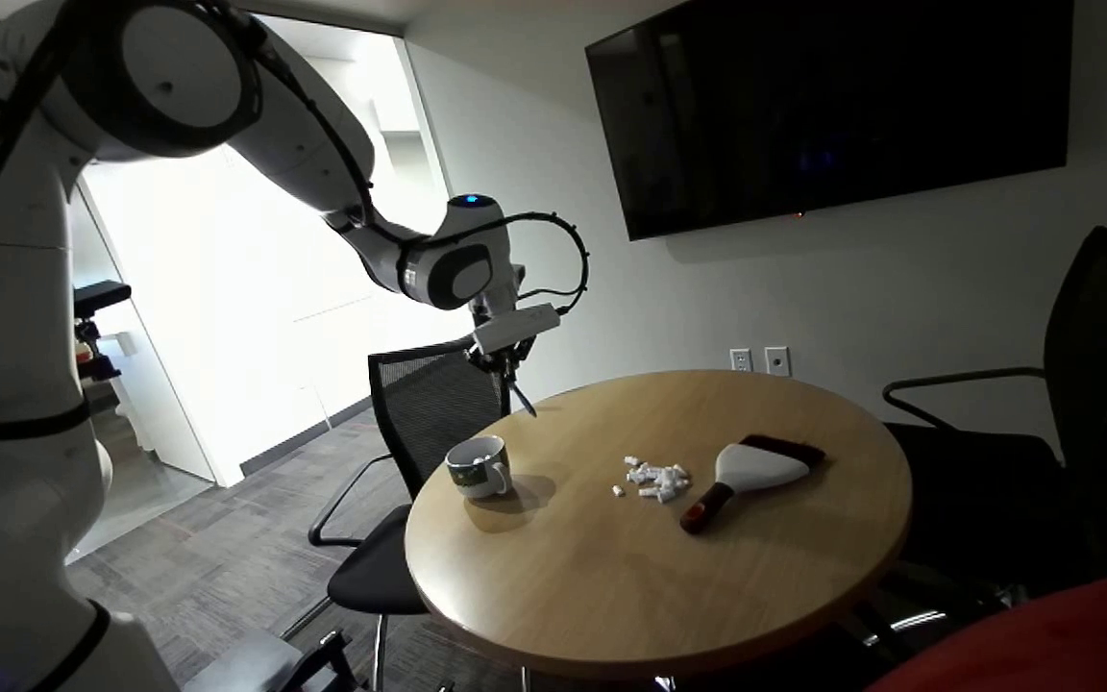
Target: Stir the content in the mug with the pen and leave it there
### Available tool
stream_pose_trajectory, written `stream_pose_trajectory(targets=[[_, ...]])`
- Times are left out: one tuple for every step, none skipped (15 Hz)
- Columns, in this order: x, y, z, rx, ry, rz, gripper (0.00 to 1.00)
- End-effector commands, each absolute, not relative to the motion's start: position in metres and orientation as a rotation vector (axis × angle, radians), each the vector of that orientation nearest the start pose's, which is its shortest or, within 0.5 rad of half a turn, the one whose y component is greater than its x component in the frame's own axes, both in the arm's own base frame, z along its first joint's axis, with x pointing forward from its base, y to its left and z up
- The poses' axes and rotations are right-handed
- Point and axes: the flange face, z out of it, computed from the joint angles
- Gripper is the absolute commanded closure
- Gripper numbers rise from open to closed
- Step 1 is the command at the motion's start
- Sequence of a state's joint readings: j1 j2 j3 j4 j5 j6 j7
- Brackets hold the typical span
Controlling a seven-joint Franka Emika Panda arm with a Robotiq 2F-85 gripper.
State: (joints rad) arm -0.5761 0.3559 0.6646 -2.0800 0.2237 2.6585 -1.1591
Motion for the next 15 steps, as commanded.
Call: stream_pose_trajectory(targets=[[0.621, 0.021, 0.327, -2.333, -1.524, -0.649, 0.96], [0.614, 0.025, 0.323, -2.448, -1.48, -0.633, 0.83], [0.616, 0.022, 0.324, -2.403, -1.503, -0.634, 0.83], [0.618, 0.02, 0.324, -2.384, -1.512, -0.639, 0.83], [0.619, 0.019, 0.323, -2.377, -1.513, -0.641, 0.83], [0.619, 0.02, 0.322, -2.372, -1.517, -0.642, 0.96], [0.621, 0.021, 0.318, -2.337, -1.511, -0.646, 0.96], [0.623, 0.022, 0.312, -2.295, -1.523, -0.667, 0.96], [0.625, 0.023, 0.308, -2.255, -1.538, -0.694, 0.96], [0.626, 0.025, 0.303, -2.205, -1.558, -0.73, 0.96], [0.627, 0.025, 0.301, -2.169, -1.571, -0.76, 0.96], [0.628, 0.025, 0.298, -2.12, -1.589, -0.797, 0.96], [0.629, 0.025, 0.296, -2.073, -1.603, -0.829, 0.96], [0.631, 0.024, 0.293, -2.025, -1.614, -0.859, 0.96], [0.632, 0.023, 0.292, -1.974, -1.62, -0.879, 0.96]])
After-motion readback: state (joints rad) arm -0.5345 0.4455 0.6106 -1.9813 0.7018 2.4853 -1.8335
